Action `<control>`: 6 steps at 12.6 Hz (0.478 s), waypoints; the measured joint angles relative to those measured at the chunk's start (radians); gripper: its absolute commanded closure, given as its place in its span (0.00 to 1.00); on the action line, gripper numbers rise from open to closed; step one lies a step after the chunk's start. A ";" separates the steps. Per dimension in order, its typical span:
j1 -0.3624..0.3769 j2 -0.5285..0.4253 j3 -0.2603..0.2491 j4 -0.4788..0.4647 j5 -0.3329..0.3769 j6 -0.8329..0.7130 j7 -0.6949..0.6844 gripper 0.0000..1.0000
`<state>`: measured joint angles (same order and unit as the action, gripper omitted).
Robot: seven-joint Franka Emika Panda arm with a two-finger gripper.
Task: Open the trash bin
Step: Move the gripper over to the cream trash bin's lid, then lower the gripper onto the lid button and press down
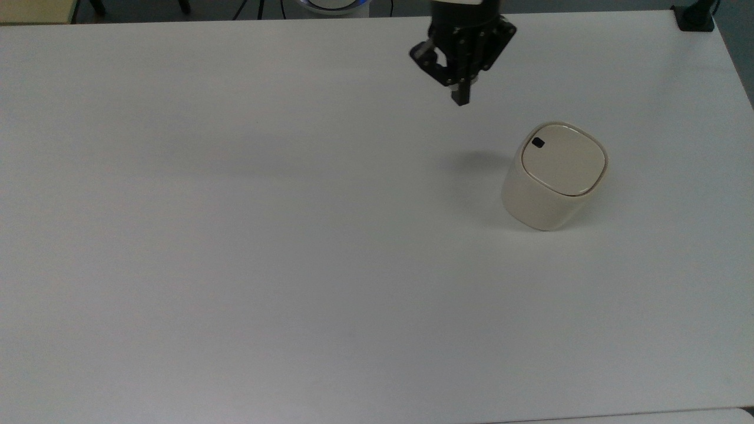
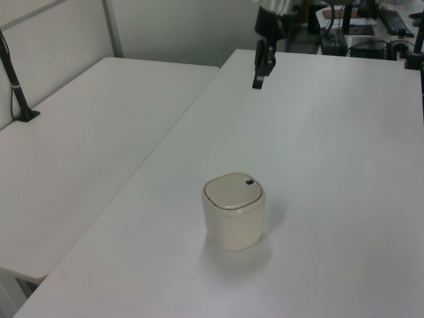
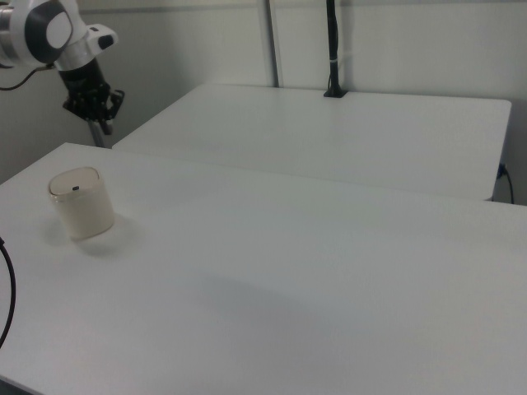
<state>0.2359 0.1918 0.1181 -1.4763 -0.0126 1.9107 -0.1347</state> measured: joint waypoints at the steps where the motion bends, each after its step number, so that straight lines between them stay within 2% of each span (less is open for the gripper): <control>1: 0.041 0.017 0.001 0.000 0.000 0.005 -0.002 1.00; 6: 0.154 0.107 0.001 -0.002 0.000 0.076 -0.044 1.00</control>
<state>0.3902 0.2989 0.1192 -1.4779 -0.0126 1.9863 -0.1784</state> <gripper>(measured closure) 0.991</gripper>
